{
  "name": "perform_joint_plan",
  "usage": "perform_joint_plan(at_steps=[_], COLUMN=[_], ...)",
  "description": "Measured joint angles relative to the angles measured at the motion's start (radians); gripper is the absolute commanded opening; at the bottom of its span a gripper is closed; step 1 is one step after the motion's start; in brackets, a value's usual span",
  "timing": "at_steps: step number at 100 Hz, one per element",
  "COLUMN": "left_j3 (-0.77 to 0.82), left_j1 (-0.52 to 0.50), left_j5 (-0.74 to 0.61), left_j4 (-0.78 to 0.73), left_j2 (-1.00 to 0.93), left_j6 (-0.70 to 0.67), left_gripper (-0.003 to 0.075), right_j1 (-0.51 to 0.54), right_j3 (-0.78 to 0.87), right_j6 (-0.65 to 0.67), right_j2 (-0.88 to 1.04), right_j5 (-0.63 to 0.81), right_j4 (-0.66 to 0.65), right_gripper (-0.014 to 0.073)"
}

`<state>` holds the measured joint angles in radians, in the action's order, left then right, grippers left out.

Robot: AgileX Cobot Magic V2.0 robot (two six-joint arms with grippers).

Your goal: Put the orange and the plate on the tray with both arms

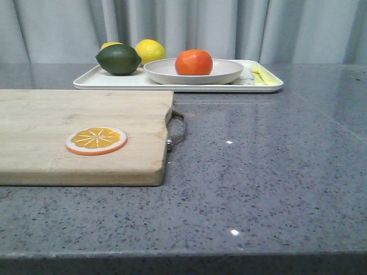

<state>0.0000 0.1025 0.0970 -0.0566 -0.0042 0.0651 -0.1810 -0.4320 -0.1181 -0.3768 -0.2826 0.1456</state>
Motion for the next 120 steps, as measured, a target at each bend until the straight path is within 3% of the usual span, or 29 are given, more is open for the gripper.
perform_joint_plan(at_steps=[120], left_j3=[0.0], left_j1=[0.0], left_j5=[0.006], left_j4=[-0.005], left_j2=[0.0], left_j6=[-0.002], left_gripper=[-0.0019], right_j1=[0.0], right_j3=[0.047], right_j6=[0.0], right_j2=[0.013], right_j5=[0.032], right_j4=[-0.01], right_gripper=[-0.0067])
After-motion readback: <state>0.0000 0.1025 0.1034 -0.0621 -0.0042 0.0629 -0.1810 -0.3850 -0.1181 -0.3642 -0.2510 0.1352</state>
